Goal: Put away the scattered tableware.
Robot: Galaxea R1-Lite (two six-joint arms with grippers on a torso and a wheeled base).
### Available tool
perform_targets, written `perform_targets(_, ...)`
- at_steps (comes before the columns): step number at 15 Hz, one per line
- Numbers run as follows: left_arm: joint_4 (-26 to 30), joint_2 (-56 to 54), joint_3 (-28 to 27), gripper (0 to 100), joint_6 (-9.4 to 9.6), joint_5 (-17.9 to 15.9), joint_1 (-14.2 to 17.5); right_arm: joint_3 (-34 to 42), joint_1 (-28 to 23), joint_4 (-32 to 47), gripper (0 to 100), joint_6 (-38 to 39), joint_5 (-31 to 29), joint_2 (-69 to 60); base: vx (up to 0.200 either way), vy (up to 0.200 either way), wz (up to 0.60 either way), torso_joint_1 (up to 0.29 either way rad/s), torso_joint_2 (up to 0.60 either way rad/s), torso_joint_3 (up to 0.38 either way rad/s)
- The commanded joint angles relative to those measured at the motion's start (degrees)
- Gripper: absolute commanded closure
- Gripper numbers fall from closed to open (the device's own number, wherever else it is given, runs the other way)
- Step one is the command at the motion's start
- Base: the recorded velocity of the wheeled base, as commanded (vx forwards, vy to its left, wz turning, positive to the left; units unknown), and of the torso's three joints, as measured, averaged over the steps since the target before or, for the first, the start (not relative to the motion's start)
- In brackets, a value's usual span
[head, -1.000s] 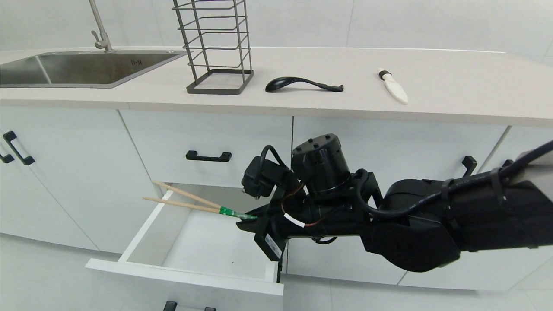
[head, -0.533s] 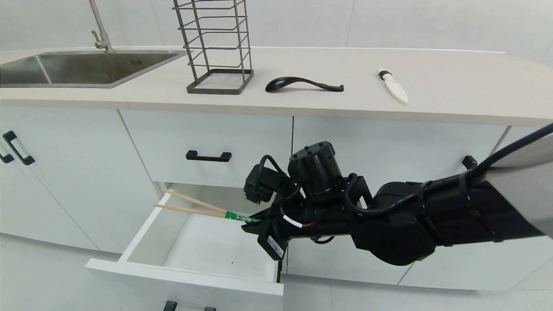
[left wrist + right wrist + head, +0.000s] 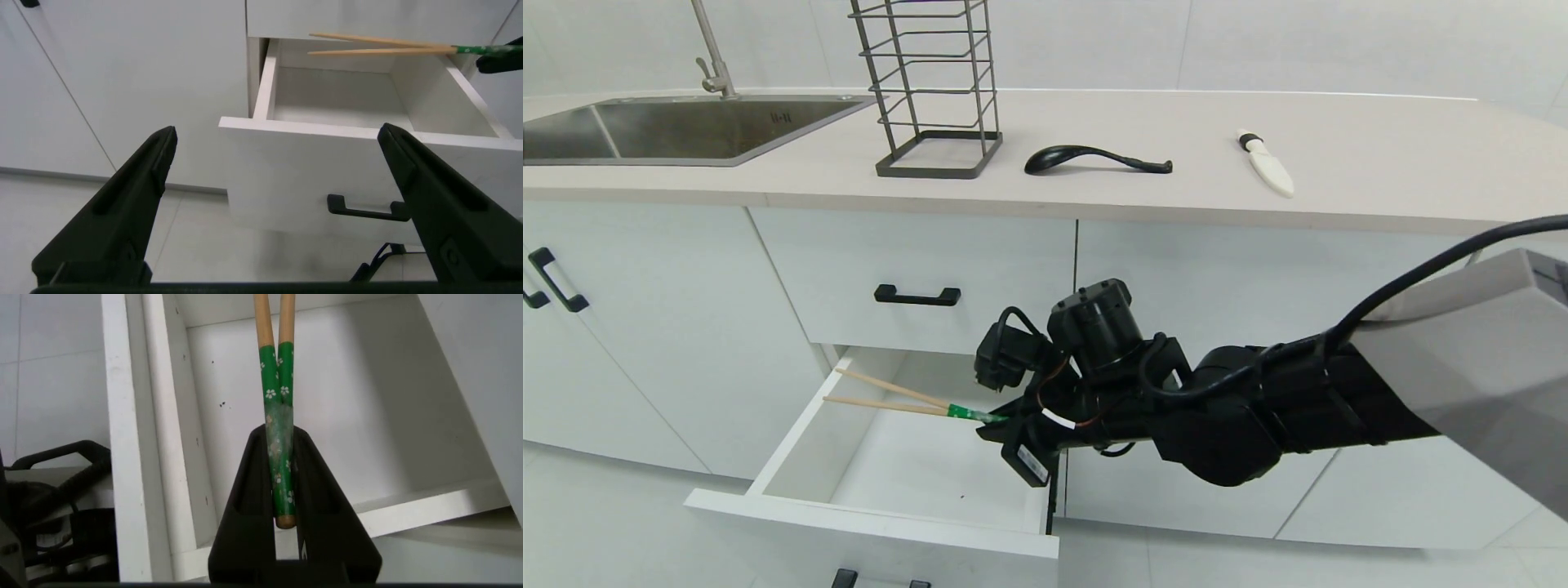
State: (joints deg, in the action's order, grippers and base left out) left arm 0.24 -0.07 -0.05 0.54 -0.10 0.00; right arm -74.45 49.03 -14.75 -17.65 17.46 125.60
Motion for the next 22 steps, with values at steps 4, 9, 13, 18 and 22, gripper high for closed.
perform_targets(4, 0.0, 0.1, 0.0, 0, -0.01, 0.0, 0.0, -3.8, -0.5, 0.2, 100, -0.1, -0.1, 5.0, 0.000, 0.000, 0.00, 0.000, 0.00, 0.000)
perform_targets(9, 0.0, 0.1, 0.0, 0, -0.01, 0.0, 0.0, -7.6, -0.9, 0.2, 100, 0.0, -0.4, 9.1, 0.000, 0.000, 0.00, 0.000, 0.00, 0.000)
perform_targets(13, 0.0, 0.1, 0.0, 0, -0.01, 0.0, 0.0, -9.6, -0.9, 0.2, 100, 0.0, -0.7, 11.3, 0.000, 0.000, 0.00, 0.000, 0.00, 0.000)
perform_targets(18, 0.0, 0.1, 0.0, 0, -0.01, 0.0, 0.0, -13.2, -0.9, 0.8, 100, 0.1, -2.3, 14.8, 0.000, 0.000, 0.00, 0.000, 0.00, 0.000)
perform_targets(22, 0.0, 0.1, 0.0, 0, -0.01, 0.0, 0.0, -16.0, -0.6, 1.2, 100, 0.0, -3.7, 16.9, 0.000, 0.000, 0.00, 0.000, 0.00, 0.000)
